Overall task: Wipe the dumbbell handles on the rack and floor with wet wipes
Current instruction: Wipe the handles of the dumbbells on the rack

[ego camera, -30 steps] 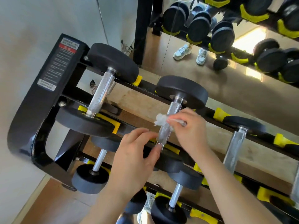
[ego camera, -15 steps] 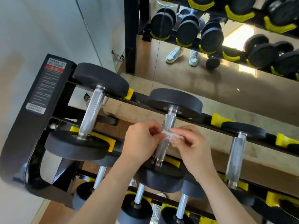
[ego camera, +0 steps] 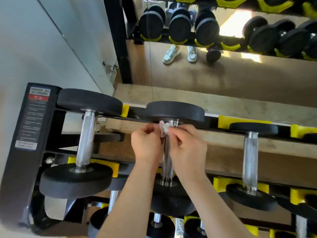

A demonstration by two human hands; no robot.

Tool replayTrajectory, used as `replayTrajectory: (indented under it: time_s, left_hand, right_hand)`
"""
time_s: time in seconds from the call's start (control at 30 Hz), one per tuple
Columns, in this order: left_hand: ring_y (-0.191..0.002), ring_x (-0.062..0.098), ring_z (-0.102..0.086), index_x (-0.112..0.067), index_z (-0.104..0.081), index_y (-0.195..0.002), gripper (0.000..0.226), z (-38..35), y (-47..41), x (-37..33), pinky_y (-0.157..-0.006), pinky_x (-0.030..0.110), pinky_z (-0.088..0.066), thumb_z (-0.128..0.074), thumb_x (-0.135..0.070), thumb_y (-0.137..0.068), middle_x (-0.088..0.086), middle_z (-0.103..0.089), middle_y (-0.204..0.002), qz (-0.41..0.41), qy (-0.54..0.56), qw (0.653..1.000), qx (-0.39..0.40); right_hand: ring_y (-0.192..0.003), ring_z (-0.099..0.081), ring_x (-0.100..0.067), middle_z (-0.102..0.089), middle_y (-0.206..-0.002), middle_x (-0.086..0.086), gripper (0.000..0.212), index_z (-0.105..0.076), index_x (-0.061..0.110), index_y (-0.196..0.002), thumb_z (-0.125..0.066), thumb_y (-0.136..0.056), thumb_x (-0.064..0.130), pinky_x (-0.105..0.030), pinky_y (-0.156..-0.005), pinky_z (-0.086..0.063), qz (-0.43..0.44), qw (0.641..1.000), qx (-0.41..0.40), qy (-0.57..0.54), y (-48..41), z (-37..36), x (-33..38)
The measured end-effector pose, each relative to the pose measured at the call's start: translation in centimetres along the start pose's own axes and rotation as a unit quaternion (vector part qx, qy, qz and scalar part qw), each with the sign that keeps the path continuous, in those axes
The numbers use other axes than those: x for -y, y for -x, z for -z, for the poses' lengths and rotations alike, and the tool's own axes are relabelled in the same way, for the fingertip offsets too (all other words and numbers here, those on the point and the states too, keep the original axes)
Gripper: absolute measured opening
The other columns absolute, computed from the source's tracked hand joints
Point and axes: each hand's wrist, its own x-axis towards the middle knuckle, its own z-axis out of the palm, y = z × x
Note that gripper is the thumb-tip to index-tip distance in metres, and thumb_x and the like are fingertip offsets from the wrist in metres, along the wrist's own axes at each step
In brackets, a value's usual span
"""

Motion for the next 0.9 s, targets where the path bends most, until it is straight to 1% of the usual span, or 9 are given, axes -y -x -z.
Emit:
replayTrajectory:
  time_s: [0.1,0.17,0.23,0.3,0.37,0.53,0.7,0.8,0.9]
  left_hand:
    - [-0.079,0.013,-0.070,-0.021,-0.070,-0.079,0.022,0.1,0.1,-0.4,-0.078,0.035,-0.059,-0.059,-0.008,-0.093,0.000,-0.073,-0.079,0.037,0.040,0.998,0.037]
    - [-0.071,-0.003,-0.065,-0.029,-0.067,-0.078,0.018,0.3,0.5,-0.1,-0.073,0.014,-0.051,-0.063,-0.017,-0.091,-0.008,-0.070,-0.078,-0.074,-0.075,0.993,0.051]
    - [-0.068,-0.005,-0.057,-0.032,-0.065,-0.082,0.011,0.5,1.0,0.0,-0.069,0.001,-0.039,-0.067,-0.023,-0.087,-0.019,-0.060,-0.080,-0.232,-0.214,0.948,0.045]
    - [-0.072,-0.003,-0.050,-0.023,-0.070,-0.088,0.005,0.4,1.1,0.3,-0.070,-0.001,-0.036,-0.070,-0.021,-0.084,-0.017,-0.057,-0.086,-0.337,-0.262,0.904,0.035]
    - [-0.071,0.002,-0.052,-0.017,-0.072,-0.084,0.002,0.2,0.6,0.2,-0.064,0.003,-0.036,-0.070,-0.018,-0.083,-0.009,-0.064,-0.085,-0.360,-0.265,0.894,0.029]
    - [-0.062,0.011,-0.058,-0.020,-0.071,-0.072,0.014,1.7,1.3,1.6,-0.057,0.024,-0.049,-0.068,-0.007,-0.070,-0.006,-0.065,-0.072,-0.413,-0.339,0.839,0.104]
    - [-0.060,-0.004,-0.053,-0.034,-0.073,-0.072,0.016,4.4,3.7,2.6,-0.056,0.004,-0.035,-0.072,-0.020,-0.078,-0.021,-0.061,-0.065,-0.249,-0.419,0.848,0.207]
    - [-0.077,-0.010,-0.060,-0.039,-0.074,-0.091,0.019,5.2,4.3,2.1,-0.067,0.005,-0.042,-0.067,-0.021,-0.087,-0.026,-0.066,-0.077,-0.200,-0.339,0.894,0.213]
    - [-0.092,-0.009,-0.057,-0.038,-0.070,-0.101,0.017,6.2,6.2,2.9,-0.079,0.006,-0.043,-0.062,-0.028,-0.089,-0.027,-0.064,-0.093,-0.236,-0.309,0.914,0.114]
  right_hand:
    - [-0.079,-0.063,-0.007,-0.068,-0.089,0.002,0.014,-0.075,0.014,-0.090,-0.072,-0.082,0.003,-0.016,-0.071,-0.051,-0.028,0.999,-0.016,-0.028,-0.4,-0.2,0.1]
    - [-0.078,-0.062,-0.003,-0.068,-0.086,0.004,0.016,-0.073,0.016,-0.086,-0.071,-0.082,0.001,-0.011,-0.072,-0.048,-0.117,0.989,-0.047,-0.082,-0.1,-0.1,-0.1]
    - [-0.080,-0.063,-0.001,-0.069,-0.084,0.008,0.023,-0.071,0.022,-0.084,-0.068,-0.083,-0.001,-0.016,-0.075,-0.051,-0.223,0.965,-0.068,-0.119,-0.1,-0.3,-0.5]
    - [-0.081,-0.065,-0.001,-0.071,-0.084,0.010,0.024,-0.071,0.022,-0.084,-0.065,-0.083,-0.001,-0.022,-0.079,-0.054,-0.304,0.938,-0.049,-0.161,-0.4,-0.4,-0.8]
    - [-0.082,-0.066,-0.002,-0.072,-0.085,0.010,0.021,-0.073,0.023,-0.087,-0.066,-0.084,0.003,-0.023,-0.080,-0.053,-0.329,0.922,-0.021,-0.201,-0.8,0.2,-0.6]
    - [-0.083,-0.066,-0.001,-0.071,-0.088,0.015,0.011,-0.073,0.032,-0.091,-0.071,-0.085,0.023,-0.021,-0.077,-0.054,-0.264,0.945,0.115,-0.153,1.2,2.9,-0.2]
    - [-0.076,-0.064,0.004,-0.070,-0.076,0.021,0.019,-0.070,0.040,-0.079,-0.079,-0.077,0.023,-0.019,-0.073,-0.053,-0.242,0.925,0.260,-0.130,3.6,5.3,-0.3]
    - [-0.076,-0.065,0.000,-0.070,-0.081,0.017,0.013,-0.074,0.029,-0.084,-0.076,-0.079,0.017,-0.023,-0.073,-0.054,-0.171,0.962,0.186,-0.102,2.5,4.0,-0.9]
    - [-0.085,-0.062,-0.005,-0.068,-0.096,0.006,0.013,-0.075,0.017,-0.094,-0.072,-0.083,0.011,-0.029,-0.076,-0.055,-0.056,0.990,0.107,-0.070,0.9,2.3,-1.6]
